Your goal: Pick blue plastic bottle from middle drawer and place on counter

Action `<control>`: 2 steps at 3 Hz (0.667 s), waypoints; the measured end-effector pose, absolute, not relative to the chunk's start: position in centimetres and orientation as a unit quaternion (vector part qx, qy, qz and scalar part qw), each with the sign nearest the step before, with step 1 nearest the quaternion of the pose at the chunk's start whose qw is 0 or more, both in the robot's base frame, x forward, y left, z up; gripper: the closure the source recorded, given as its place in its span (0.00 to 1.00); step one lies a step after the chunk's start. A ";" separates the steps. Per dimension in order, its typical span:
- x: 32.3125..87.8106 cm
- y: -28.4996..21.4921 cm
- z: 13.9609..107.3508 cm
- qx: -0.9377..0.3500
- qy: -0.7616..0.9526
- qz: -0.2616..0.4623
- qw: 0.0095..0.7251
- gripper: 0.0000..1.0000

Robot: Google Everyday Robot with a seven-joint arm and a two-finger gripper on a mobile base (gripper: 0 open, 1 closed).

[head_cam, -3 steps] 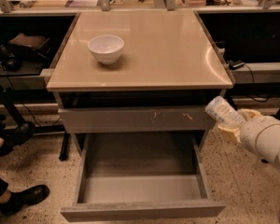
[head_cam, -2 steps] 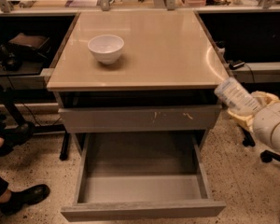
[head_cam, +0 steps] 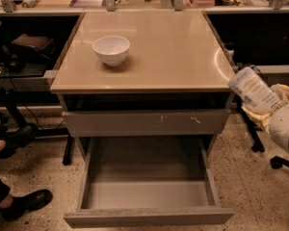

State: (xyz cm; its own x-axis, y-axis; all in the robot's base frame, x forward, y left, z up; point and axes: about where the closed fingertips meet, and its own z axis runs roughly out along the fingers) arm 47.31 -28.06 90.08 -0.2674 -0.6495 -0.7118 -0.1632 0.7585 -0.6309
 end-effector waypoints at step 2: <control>53.2 -23.4 93.6 -0.339 0.729 -0.170 0.570 1.00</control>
Offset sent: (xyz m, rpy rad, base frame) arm 0.1173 0.0820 0.0877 -0.0018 -0.0165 0.3606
